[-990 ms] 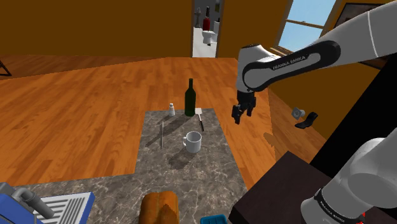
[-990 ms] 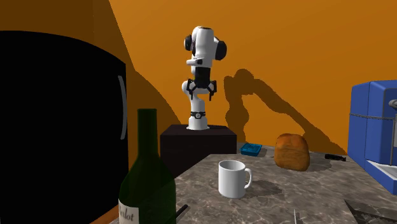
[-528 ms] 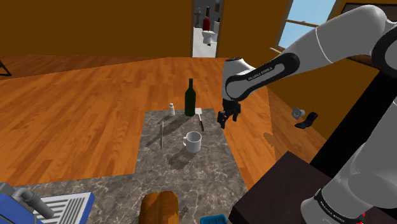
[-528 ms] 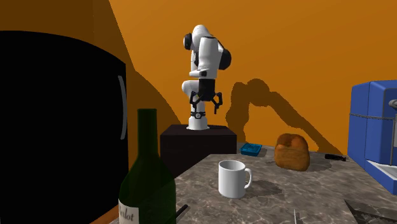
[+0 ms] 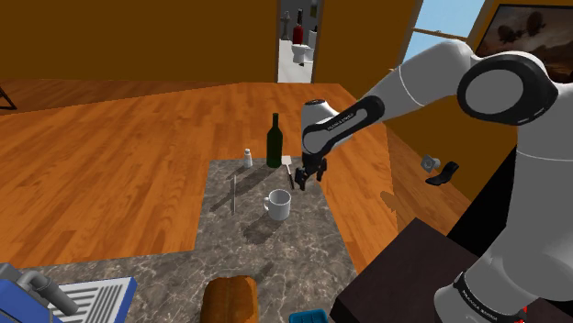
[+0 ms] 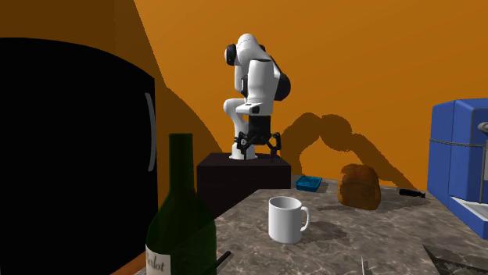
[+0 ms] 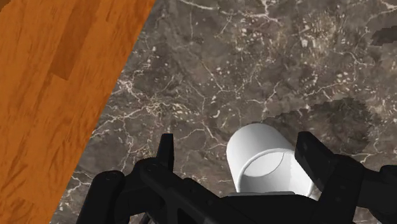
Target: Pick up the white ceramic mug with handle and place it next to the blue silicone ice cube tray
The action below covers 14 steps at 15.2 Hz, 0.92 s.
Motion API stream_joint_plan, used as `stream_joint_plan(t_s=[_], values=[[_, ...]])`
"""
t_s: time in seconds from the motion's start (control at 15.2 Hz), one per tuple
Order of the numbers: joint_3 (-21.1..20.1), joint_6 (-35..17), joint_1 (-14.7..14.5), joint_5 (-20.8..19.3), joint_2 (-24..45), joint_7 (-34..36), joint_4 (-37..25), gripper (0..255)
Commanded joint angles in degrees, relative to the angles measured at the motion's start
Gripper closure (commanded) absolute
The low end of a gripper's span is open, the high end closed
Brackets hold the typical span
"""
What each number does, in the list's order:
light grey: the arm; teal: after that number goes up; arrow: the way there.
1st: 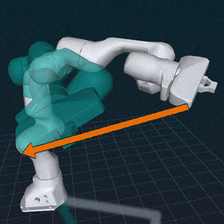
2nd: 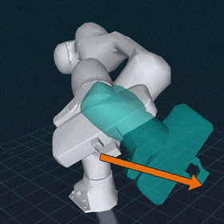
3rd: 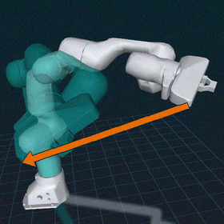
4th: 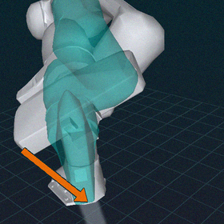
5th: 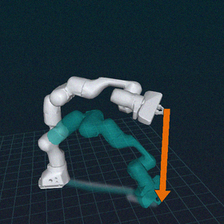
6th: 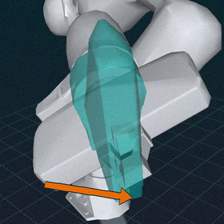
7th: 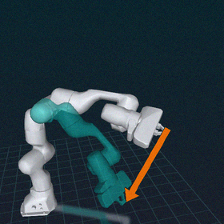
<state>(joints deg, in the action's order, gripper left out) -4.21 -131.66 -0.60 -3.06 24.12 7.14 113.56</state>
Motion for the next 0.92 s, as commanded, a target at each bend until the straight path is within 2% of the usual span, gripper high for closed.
stream_joint_plan(t_s=[0.0, 0.59, 0.86], values=[[-0.02, -0.87, -0.33, -0.02, 4.73, 0.38, -4.11, 0], [-0.03, 0.62, -1.67, 0.34, 25.77, 1.08, -27.75, 0], [0.08, -1.12, -1.78, 0.24, 27.92, 1.14, -28.16, 0]])
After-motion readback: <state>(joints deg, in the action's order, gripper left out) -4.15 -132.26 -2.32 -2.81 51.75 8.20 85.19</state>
